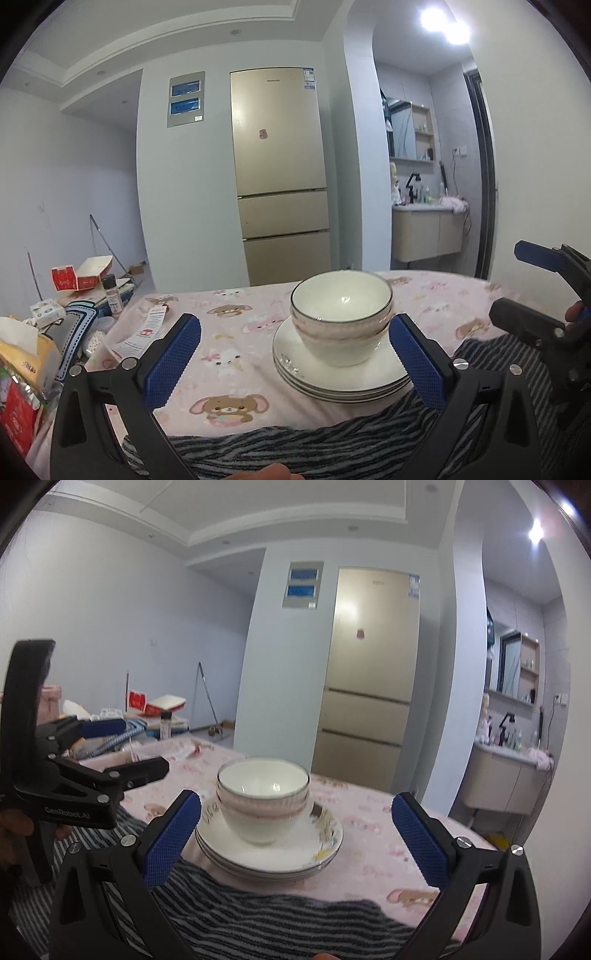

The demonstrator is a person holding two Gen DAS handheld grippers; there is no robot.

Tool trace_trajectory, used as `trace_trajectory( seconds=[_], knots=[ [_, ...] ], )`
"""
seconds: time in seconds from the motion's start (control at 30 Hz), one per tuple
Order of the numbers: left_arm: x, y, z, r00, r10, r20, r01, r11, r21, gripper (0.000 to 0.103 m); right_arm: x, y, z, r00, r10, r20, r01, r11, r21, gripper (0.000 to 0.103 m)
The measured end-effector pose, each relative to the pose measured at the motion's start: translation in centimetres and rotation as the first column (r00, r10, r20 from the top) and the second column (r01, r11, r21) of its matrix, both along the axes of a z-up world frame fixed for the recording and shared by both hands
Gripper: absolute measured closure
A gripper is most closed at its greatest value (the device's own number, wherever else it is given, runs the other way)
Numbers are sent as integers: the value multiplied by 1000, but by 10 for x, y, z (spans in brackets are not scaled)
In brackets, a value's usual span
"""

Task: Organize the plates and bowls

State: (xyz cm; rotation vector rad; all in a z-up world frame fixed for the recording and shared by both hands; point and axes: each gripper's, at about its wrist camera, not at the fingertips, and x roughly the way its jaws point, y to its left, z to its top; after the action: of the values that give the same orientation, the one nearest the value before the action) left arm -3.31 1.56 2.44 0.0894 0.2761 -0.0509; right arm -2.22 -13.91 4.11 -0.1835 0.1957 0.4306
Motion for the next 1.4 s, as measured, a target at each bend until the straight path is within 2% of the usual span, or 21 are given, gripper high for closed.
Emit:
trace_trajectory(
  seconds=[0.13, 0.33, 0.43, 0.77, 1.4],
  knots=[
    [9, 0, -13, 999, -26, -30, 26, 1000, -4, 0, -2, 8, -18, 1000, -7, -23, 6, 999, -53, 0],
    [12, -3, -22, 998, -43, -48, 43, 999, 2, 0, 3, 15, -26, 998, -5, -58, -1, 995, -103, 0],
    [14, -6, -24, 997, -39, -60, 40, 999, 14, 0, 8, 12, -27, 996, -15, -83, 7, 995, -95, 0],
    [14, 2, -25, 998, -31, -58, 30, 999, -22, 0, 5, 4, -23, 997, -40, -60, 36, 997, -65, 0],
    [18, 0, -29, 996, -26, -83, 24, 1000, -17, 0, 15, 2, -26, 993, -46, -105, 41, 998, -47, 0]
  ],
)
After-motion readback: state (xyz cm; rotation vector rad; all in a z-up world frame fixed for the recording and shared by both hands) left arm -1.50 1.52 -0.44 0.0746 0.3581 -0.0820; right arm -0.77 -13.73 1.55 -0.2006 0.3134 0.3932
